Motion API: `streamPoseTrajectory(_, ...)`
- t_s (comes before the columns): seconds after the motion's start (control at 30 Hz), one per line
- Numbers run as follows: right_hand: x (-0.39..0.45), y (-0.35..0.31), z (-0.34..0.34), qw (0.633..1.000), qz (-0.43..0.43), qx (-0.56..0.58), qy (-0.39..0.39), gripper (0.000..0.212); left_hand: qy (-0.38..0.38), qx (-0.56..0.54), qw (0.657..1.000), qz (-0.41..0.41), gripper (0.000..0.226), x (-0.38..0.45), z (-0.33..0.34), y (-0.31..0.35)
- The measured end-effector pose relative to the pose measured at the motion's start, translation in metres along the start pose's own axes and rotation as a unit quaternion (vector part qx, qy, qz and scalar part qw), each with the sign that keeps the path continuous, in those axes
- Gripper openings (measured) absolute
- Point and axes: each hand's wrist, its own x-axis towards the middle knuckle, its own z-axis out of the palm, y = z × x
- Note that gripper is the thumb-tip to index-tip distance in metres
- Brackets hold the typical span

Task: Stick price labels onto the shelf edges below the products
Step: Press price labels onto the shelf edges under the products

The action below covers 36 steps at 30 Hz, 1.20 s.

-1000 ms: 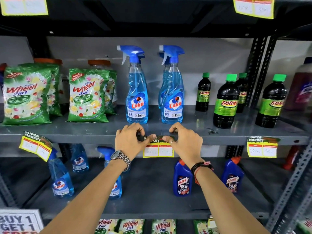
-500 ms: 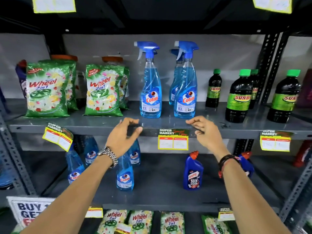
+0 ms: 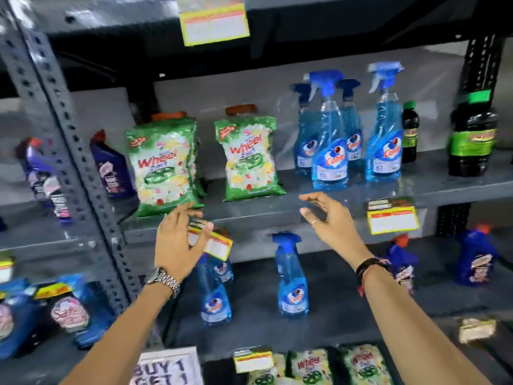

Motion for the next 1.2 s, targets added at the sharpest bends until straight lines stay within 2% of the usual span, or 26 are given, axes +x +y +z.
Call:
streamPoseTrajectory(0.07,-0.004,-0.021,0.034,1.000,-0.012,-0.009,-0.015,0.022,-0.017,0.026,0.999,-0.013,0.046,-0.003,-0.010,-0.030)
streamPoseTrajectory(0.17,-0.008,-0.041,0.075,0.999,-0.008,-0.027,-0.029,0.018,-0.050,0.008,0.999,-0.016,0.049,0.000,-0.021,-0.060)
streamPoseTrajectory(0.3,-0.007,-0.047,0.102,0.992,-0.014,-0.124,-0.034,0.014,-0.069,-0.038,0.997,0.018,0.047,0.010,-0.025,-0.057)
streamPoseTrajectory(0.37,-0.007,-0.052,0.113,0.982,-0.020,-0.183,-0.031,0.019,-0.060,-0.058,0.996,0.013,0.044,0.015,-0.024,-0.051)
streamPoseTrajectory(0.47,-0.006,-0.059,0.124,0.977,-0.009,-0.212,-0.018,0.019,-0.045,-0.090,0.995,-0.012,0.032,0.021,-0.017,-0.049)
streamPoseTrajectory(0.6,-0.004,-0.060,0.132,0.968,-0.009,-0.252,-0.019,0.013,-0.033,-0.093,0.995,-0.007,0.019,0.025,-0.010,-0.052)
streamPoseTrajectory(0.77,-0.003,-0.062,0.134,0.963,-0.032,-0.266,0.002,0.005,-0.035,-0.071,0.997,0.004,0.026,0.027,-0.008,-0.057)
streamPoseTrajectory(0.97,0.005,-0.078,0.126,0.957,-0.081,-0.278,0.030,0.029,-0.024,-0.113,0.993,-0.012,0.033,0.026,-0.006,-0.057)
streamPoseTrajectory(1.03,0.006,-0.081,0.124,0.956,-0.077,-0.283,0.012,0.034,-0.038,-0.119,0.992,-0.010,0.034,0.022,-0.005,-0.060)
streamPoseTrajectory(1.2,0.004,-0.070,0.120,0.955,-0.033,-0.288,-0.065,0.010,-0.093,-0.142,0.985,0.034,0.032,0.014,-0.003,-0.075)
